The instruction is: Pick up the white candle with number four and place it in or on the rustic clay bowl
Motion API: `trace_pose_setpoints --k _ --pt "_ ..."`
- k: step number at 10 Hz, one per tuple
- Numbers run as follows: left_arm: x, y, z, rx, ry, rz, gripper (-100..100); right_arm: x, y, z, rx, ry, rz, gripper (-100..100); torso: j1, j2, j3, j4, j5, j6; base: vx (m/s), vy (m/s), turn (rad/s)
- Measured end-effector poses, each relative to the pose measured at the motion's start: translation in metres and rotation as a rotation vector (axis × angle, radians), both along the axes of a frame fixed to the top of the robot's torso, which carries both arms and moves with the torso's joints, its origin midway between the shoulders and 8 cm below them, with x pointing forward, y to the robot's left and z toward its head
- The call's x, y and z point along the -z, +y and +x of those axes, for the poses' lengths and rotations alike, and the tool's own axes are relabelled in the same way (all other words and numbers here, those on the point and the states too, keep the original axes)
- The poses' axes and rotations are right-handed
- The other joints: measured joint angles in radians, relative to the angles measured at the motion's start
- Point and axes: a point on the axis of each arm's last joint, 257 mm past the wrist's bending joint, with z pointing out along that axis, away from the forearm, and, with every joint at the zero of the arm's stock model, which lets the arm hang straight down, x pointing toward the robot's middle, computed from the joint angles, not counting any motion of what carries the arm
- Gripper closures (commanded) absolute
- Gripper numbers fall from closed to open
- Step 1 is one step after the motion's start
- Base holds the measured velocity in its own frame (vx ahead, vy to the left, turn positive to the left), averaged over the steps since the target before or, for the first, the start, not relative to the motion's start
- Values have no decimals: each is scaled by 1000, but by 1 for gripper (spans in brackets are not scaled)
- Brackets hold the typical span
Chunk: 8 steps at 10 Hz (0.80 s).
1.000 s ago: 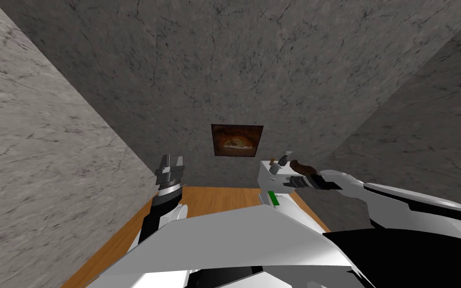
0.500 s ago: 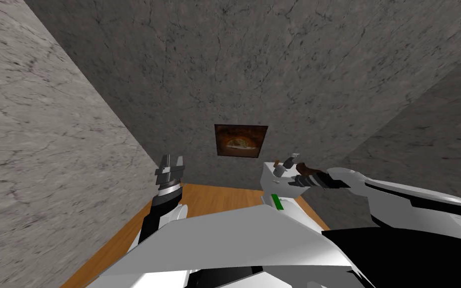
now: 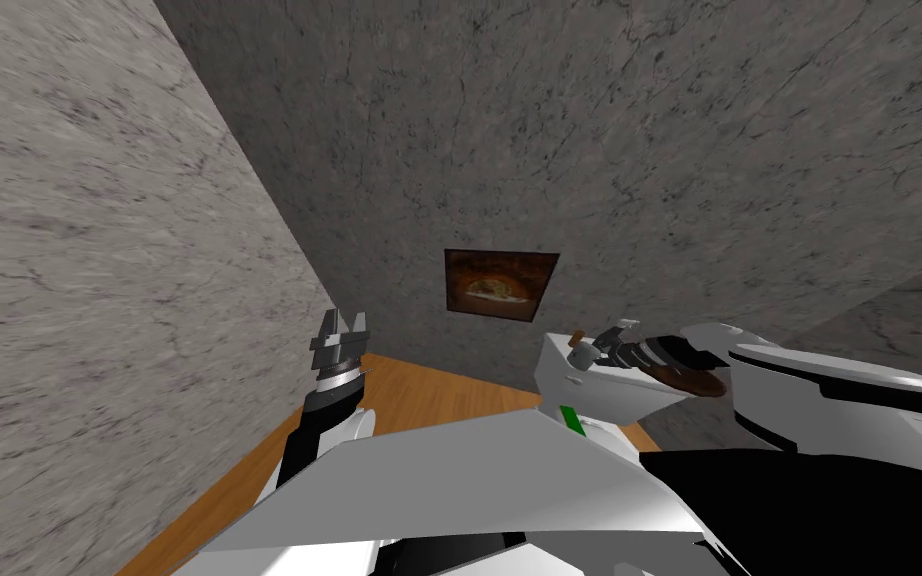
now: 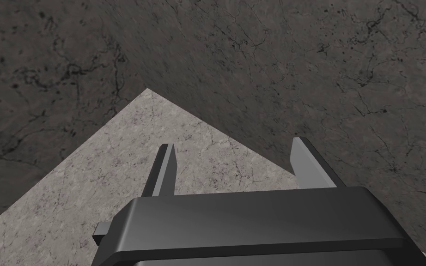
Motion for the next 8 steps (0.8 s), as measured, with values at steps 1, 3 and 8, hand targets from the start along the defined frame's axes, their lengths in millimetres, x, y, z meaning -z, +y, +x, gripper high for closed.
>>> trace_pose_setpoints --k 1,3,8 --pt "0 0 0 0 0 0 0 -6 -5 -3 2 3 -12 -100 0 1 1 0 0 2 11 10 -45" --pt "0 0 0 0 0 0 0 -8 -8 -5 7 2 -19 -100 -2 3 2 1 -1 2 1 2 -16" --pt "0 0 0 0 0 0 0 7 -7 -3 23 0 -20 100 -3 3 2 1 -1 2 -9 -9 50"
